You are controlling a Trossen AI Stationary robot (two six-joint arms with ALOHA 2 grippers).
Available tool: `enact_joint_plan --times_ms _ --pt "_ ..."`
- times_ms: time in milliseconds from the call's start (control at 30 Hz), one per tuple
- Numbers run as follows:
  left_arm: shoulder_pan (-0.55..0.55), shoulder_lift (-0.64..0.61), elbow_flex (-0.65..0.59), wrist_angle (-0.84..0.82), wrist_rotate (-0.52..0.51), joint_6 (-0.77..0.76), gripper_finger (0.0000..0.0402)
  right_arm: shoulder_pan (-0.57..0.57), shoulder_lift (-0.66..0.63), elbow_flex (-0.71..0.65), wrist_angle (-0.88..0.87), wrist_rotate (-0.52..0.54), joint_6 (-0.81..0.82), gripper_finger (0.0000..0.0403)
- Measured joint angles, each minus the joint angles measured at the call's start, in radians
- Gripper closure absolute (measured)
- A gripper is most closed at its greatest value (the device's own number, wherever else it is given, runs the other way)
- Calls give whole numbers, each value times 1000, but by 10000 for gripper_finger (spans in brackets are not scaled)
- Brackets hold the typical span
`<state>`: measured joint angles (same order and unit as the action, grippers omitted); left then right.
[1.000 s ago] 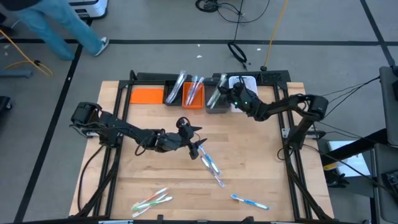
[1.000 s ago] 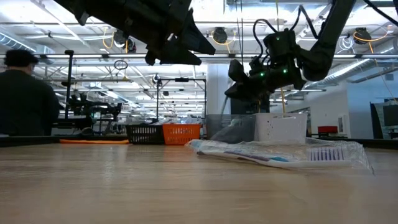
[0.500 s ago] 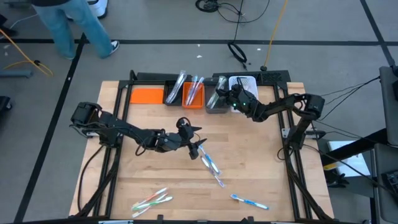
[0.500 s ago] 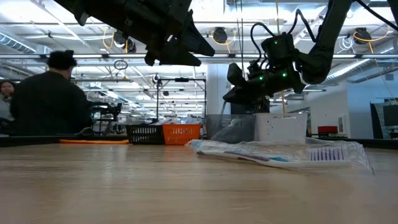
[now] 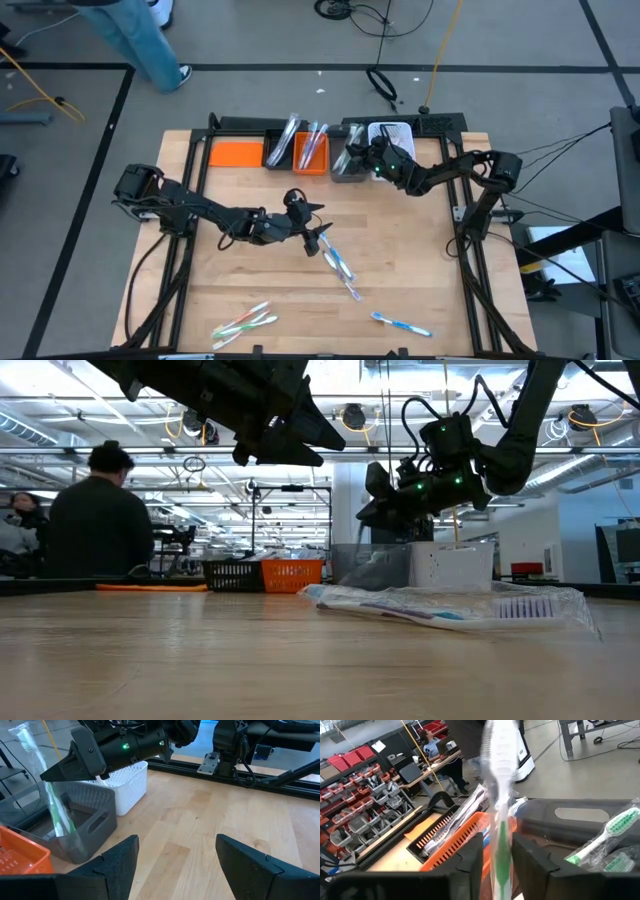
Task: Pick & Place Toothbrushes
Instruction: Put the green toothbrush into the gray bin, then put the blue toothbrush into the orange bin
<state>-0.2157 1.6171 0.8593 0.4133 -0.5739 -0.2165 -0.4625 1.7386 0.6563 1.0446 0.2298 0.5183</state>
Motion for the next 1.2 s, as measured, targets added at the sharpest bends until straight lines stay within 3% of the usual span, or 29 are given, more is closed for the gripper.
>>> enact_joint_plan --times_ms 533,700,1000,1200 --pt "0 0 0 0 0 0 133 0 0 0 -3 0 -41 184" --pt "0 0 0 -1 0 0 133 4 -1 0 -1 -31 -41 177" --pt "0 0 0 -28 -1 3 133 97 -71 0 -5 -234 -69 177" --pt "0 0 0 -27 -1 3 133 207 -132 0 -183 -262 -97 177"
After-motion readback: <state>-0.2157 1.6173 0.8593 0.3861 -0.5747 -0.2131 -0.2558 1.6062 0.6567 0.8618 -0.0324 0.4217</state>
